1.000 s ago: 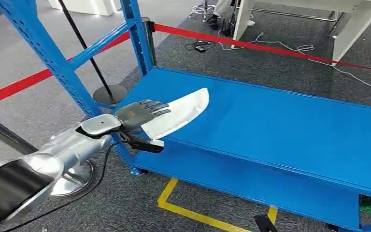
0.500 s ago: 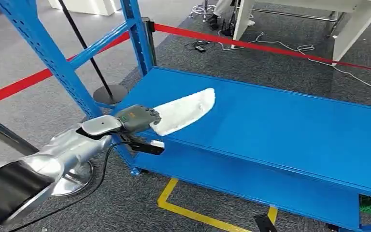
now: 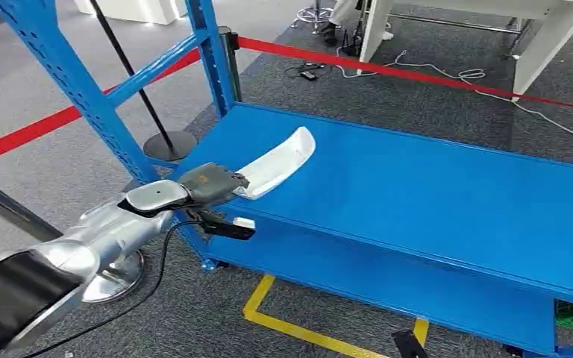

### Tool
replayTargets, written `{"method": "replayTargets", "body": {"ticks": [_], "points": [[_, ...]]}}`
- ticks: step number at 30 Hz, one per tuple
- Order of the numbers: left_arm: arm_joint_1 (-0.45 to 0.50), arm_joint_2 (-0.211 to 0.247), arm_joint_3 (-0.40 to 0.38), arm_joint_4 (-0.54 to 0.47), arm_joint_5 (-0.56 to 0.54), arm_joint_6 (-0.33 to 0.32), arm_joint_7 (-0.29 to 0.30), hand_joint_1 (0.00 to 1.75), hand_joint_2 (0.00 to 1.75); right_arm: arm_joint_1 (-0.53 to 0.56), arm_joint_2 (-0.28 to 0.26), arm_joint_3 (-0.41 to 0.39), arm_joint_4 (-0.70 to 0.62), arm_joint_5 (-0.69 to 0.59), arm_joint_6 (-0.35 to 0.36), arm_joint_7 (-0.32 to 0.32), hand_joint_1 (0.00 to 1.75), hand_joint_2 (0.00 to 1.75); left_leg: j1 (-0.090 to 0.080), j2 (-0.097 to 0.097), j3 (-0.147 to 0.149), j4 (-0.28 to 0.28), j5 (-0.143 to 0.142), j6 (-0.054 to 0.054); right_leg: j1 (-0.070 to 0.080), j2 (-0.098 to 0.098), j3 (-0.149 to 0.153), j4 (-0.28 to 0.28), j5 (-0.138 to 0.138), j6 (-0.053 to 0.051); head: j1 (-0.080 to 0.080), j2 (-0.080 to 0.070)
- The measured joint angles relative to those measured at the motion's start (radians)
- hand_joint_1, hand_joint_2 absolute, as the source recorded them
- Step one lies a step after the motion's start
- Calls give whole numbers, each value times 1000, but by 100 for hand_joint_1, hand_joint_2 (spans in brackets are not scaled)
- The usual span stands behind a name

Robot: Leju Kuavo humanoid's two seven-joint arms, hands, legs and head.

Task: Take the parts from the cabinet and place them on the table.

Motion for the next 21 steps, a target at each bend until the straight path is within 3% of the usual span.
{"method": "replayTargets", "body": {"ticks": [12, 15, 21], "points": [[12, 0, 21, 0, 24, -10, -1, 175, 175, 0, 0, -2, 0, -2, -2, -3, 0, 175, 0, 0, 0, 0, 0, 0, 0, 0, 0, 0, 0, 0, 0, 0], [12, 1, 26, 0, 24, -13, 0, 162, 175, 0, 0, -3, 0, -2, -2, -4, 0, 175, 0, 0, 0, 0, 0, 0, 0, 0, 0, 0, 0, 0, 0, 0], [13, 3, 40, 0, 27, 3, 22, 162, 175, 0, 0, -4, 0, -2, -2, -7, 0, 175, 0, 0, 0, 0, 0, 0, 0, 0, 0, 0, 0, 0, 0, 0]]}}
